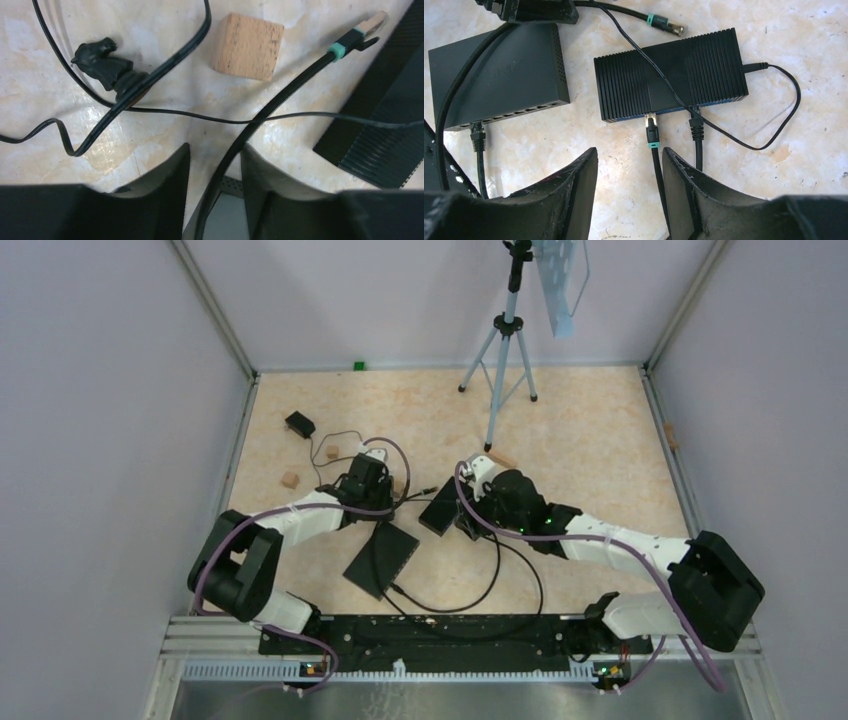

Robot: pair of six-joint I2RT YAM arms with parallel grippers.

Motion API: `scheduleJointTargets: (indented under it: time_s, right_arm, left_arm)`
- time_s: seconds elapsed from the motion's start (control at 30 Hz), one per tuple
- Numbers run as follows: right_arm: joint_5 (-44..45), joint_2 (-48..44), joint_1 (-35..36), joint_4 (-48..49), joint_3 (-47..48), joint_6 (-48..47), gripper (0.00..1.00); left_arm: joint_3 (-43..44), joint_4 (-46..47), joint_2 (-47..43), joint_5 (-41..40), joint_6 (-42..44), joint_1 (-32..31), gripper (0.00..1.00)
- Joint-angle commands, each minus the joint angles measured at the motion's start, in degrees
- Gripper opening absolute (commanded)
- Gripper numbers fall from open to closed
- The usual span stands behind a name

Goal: Insert the plug into the switch port
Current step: Pick up the connector from the center of the board.

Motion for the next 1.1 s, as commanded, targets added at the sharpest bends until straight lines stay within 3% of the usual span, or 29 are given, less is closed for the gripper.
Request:
scheduleJointTargets:
  time_s: [0.0, 0.1, 0.33, 0.5, 0.93, 1.07]
  right_arm:
    - [0.0, -1.5, -0.3, 1.2, -0.5, 0.5, 0.49]
    - [0.5, -1.9, -0.3, 1.2, -0.6, 0.7, 0.48]
    - [7.3, -9.5, -0.3, 8.0, -3.8, 8.4, 0.49]
    - [6.7, -11.5, -0.3, 7.5, -2.3, 12.7, 0.49]
    - [10.3, -15.7, -0.3, 1.3, -0.5, 11.1, 0.49]
    - [9.9, -15.7, -0.3, 1.5, -1.0, 11.5, 0.49]
  left_arm:
    - [0.9, 0.5, 2.6, -0.7, 1.0, 0.3, 0.37]
    - [1.1, 0.6, 2.1, 0.5, 1.3, 0.3, 0.20]
    - [2.8, -3.2, -3.7, 4.7, 2.2, 0.3, 0.11]
    - [2.0, -8.0, -7.8, 8.9, 0.8, 0.3, 0.11]
    - [-6.8, -17.0, -16.5, 22.6, -7.5, -3.4, 0.13]
    - [-5.0, -18.4, -18.4, 26.1, -10.0, -4.9, 0.13]
